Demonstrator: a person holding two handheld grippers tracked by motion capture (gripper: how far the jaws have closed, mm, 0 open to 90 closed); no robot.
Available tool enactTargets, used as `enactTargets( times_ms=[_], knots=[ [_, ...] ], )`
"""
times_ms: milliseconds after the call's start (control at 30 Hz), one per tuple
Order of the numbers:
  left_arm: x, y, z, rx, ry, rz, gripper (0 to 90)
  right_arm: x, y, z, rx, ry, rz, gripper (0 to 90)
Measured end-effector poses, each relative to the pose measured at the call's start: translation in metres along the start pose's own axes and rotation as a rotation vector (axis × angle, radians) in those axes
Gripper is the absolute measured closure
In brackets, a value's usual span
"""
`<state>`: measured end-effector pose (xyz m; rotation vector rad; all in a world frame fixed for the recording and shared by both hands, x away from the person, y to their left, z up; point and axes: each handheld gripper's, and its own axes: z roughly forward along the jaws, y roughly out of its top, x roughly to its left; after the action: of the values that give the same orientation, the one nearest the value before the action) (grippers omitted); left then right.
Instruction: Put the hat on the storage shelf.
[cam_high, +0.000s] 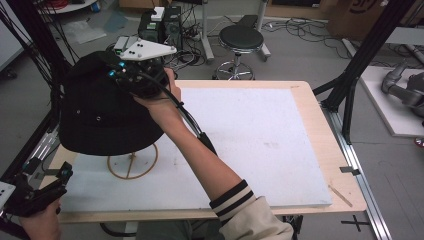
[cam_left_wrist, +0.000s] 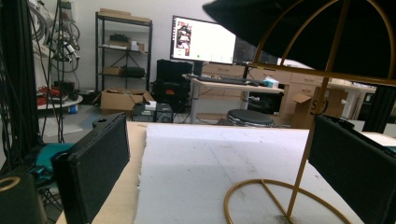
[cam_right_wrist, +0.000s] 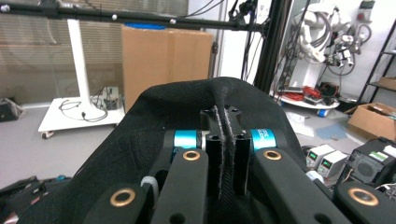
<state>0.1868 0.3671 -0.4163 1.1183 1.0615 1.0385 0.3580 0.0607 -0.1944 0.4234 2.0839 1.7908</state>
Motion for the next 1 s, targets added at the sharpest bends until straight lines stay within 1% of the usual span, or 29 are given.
enactTargets(
  times_ms=[67, 100, 133, 167, 233, 267, 300, 367, 433, 500, 533, 633, 833, 933, 1000],
  knots=[
    [0.0, 0.0, 0.0, -0.002, 0.003, -0.003, 6.3, 0.003, -0.005, 0.003, 0.011, 0.009, -0.002, 89.0],
    [0.0, 0.0, 0.0, -0.003, 0.003, -0.005, 6.3, 0.005, -0.009, 0.005, 0.021, 0.013, -0.009, 86.2],
    [0.0, 0.0, 0.0, -0.003, 0.003, -0.003, 6.3, 0.005, -0.009, 0.005, 0.021, 0.013, -0.009, 86.2],
    [0.0, 0.0, 0.0, -0.004, 0.003, -0.002, 6.2, 0.006, -0.01, 0.006, 0.014, 0.015, -0.012, 81.4],
    [0.001, 0.0, 0.0, -0.003, 0.003, -0.002, 6.3, 0.007, -0.01, 0.004, -0.025, 0.016, -0.014, 69.1],
    [0.001, 0.0, -0.001, -0.002, 0.008, -0.002, 6.2, 0.008, -0.009, 0.002, -0.041, 0.008, -0.012, 64.9],
    [0.002, 0.0, -0.001, -0.009, 0.012, -0.012, 6.2, 0.007, -0.008, 0.001, -0.051, 0.006, -0.017, 63.0],
    [0.006, 0.0, -0.003, -0.017, 0.018, -0.037, 6.2, 0.006, -0.005, -0.002, -0.064, -0.012, -0.019, 58.5],
    [0.008, 0.0, -0.004, -0.026, 0.027, -0.051, 6.2, 0.004, -0.004, -0.005, -0.066, -0.026, -0.013, 55.4],
    [0.009, 0.0, -0.005, -0.03, 0.032, -0.051, 6.2, 0.001, -0.003, -0.008, -0.079, -0.041, -0.001, 53.0],
    [0.009, 0.001, -0.006, -0.033, 0.03, -0.047, 6.2, 0.0, -0.002, -0.009, -0.083, -0.048, -0.003, 52.5],
    [0.007, 0.003, -0.007, -0.038, 0.026, -0.035, 6.2, -0.001, -0.001, -0.012, -0.09, -0.052, -0.003, 51.9],
    [0.008, 0.004, -0.009, -0.046, 0.025, -0.038, 6.2, -0.003, 0.001, -0.018, -0.1, -0.072, -0.018, 49.3],
    [0.007, 0.007, -0.012, -0.064, 0.022, -0.028, 6.2, -0.004, 0.003, -0.023, -0.124, -0.086, -0.01, 44.5],
    [0.005, 0.011, -0.013, -0.079, 0.014, -0.023, 6.2, -0.004, 0.005, -0.027, -0.146, -0.105, -0.018, 38.3]
  ],
)
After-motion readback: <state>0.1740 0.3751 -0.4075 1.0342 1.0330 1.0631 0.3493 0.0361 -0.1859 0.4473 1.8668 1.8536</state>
